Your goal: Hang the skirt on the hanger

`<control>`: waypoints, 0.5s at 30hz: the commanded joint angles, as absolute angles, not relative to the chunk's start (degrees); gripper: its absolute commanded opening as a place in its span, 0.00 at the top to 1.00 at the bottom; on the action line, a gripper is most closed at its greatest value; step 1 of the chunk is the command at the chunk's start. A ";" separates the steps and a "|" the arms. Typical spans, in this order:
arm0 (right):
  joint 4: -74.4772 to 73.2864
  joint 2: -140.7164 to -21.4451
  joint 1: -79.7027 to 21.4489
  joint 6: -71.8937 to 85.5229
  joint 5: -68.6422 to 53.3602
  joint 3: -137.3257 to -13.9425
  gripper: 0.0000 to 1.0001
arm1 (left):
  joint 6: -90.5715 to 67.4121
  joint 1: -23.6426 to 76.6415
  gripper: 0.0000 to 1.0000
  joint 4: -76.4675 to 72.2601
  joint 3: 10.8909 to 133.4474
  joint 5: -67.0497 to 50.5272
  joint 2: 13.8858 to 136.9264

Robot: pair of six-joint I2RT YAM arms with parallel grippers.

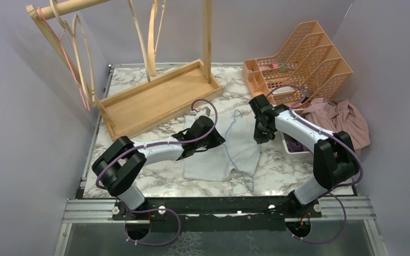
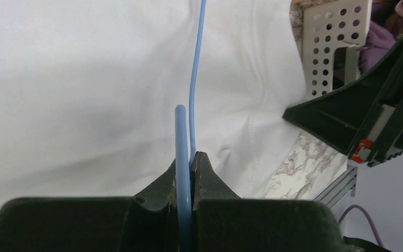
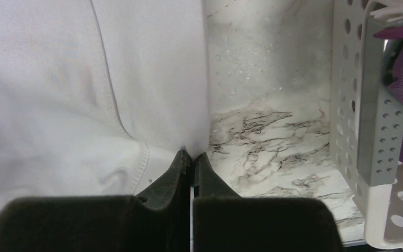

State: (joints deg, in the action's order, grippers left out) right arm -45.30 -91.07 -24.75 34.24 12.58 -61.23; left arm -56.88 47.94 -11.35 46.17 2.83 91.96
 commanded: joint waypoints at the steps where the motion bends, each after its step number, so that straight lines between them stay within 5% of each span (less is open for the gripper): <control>1: -47.06 -91.03 -24.61 33.16 15.64 -64.36 0.99 | -49.08 47.18 1.00 2.22 45.71 1.68 90.08; 15: -48.62 -93.25 -24.61 22.86 12.35 -65.85 0.99 | -38.09 40.42 1.00 11.36 46.49 0.77 82.76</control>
